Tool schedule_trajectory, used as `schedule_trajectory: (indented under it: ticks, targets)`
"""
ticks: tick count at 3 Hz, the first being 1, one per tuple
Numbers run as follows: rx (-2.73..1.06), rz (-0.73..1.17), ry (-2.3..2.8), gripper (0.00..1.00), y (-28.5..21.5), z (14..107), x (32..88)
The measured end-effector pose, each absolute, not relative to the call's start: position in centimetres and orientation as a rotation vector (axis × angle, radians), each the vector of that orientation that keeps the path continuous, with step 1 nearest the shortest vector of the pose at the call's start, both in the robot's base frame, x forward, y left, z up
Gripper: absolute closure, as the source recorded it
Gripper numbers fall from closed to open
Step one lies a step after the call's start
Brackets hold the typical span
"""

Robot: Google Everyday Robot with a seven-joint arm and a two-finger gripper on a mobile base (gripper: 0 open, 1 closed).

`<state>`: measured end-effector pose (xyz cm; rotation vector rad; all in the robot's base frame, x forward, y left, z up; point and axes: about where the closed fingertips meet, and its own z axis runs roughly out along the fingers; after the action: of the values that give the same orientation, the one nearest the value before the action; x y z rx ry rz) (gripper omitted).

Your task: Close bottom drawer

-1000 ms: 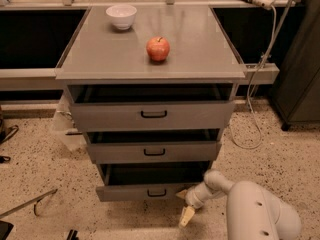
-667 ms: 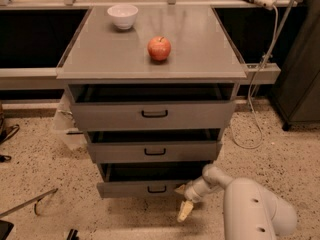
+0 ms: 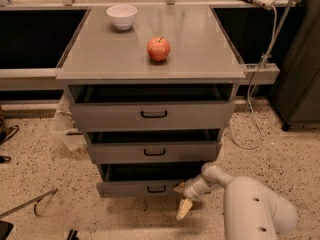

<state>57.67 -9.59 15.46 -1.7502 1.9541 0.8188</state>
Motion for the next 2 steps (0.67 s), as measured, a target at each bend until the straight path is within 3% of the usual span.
schedule_trajectory:
  ticks: [2]
  targets:
    - [-1.726, 0.681, 1.924, 0.0, -8.9, 17.0, 61.1]
